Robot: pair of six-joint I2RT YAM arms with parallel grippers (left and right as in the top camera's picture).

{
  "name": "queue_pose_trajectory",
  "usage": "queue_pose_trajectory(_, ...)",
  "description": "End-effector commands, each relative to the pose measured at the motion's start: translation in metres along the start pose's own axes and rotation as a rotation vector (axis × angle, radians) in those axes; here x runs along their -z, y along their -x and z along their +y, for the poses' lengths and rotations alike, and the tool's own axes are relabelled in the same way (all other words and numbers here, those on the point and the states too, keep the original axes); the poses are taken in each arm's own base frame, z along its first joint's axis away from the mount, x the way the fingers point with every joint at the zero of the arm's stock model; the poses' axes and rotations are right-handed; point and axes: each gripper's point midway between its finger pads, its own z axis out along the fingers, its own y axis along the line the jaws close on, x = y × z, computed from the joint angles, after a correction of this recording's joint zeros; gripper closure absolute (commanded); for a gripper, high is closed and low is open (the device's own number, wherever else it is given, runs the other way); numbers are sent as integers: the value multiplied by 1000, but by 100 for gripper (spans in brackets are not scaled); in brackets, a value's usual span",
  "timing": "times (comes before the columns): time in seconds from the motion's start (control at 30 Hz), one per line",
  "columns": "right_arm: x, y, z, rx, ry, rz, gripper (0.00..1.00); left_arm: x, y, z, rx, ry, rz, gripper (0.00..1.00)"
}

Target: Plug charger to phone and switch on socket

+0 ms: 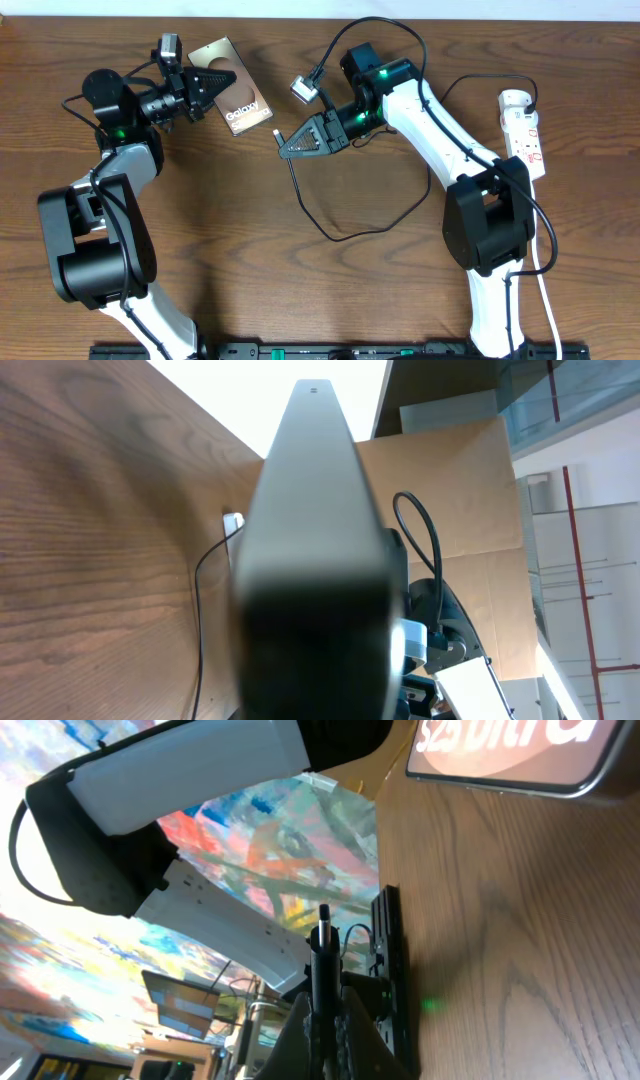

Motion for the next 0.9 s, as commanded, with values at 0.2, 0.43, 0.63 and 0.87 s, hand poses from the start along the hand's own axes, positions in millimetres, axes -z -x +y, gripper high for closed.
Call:
queue_pose_trajectory(0.2,2,8,5,70,58,-25,99,2,10,-10,-44,-5,-40,93)
queue_pose_trajectory(0.43,-6,5,-15,40,65,-12,99,-2,8,-11,-45,-7,-31,93)
queue_pose_trajectory(0.63,-10,2,-29,-7,68,-4,99,-5,7,-16,-91,-18,-29,93)
queue_pose_trajectory(0.87,-19,1,-27,13,76,14,99,-5,4,-16,-91,-18,-13,93)
